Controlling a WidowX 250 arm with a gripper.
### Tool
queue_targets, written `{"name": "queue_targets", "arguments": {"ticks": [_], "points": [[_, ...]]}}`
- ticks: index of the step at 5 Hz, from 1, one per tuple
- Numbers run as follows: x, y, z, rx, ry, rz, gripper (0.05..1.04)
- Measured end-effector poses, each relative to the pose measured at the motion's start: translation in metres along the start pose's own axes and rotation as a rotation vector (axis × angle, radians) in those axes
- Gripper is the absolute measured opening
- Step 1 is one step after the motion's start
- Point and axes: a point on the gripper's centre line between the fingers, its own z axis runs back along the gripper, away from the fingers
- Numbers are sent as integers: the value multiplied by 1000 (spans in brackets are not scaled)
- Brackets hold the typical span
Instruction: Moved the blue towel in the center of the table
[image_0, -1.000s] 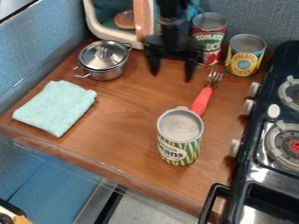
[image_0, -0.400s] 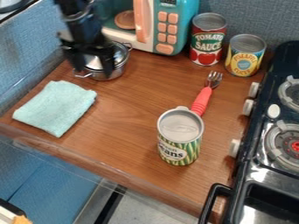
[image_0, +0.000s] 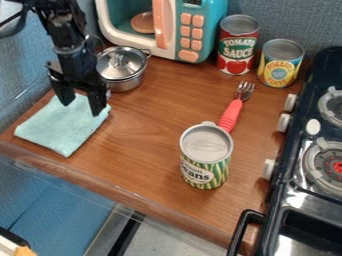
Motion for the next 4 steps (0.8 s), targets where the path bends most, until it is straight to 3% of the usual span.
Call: {"name": "queue_targets", "arguments": {"ticks": [1,2,4], "points": [[-3,-3,-18,-9,13,-51,1000],[-4,-3,-20,-27,11,-54,1000],[-4,-34,-17,-124,-35,-5,999]]}}
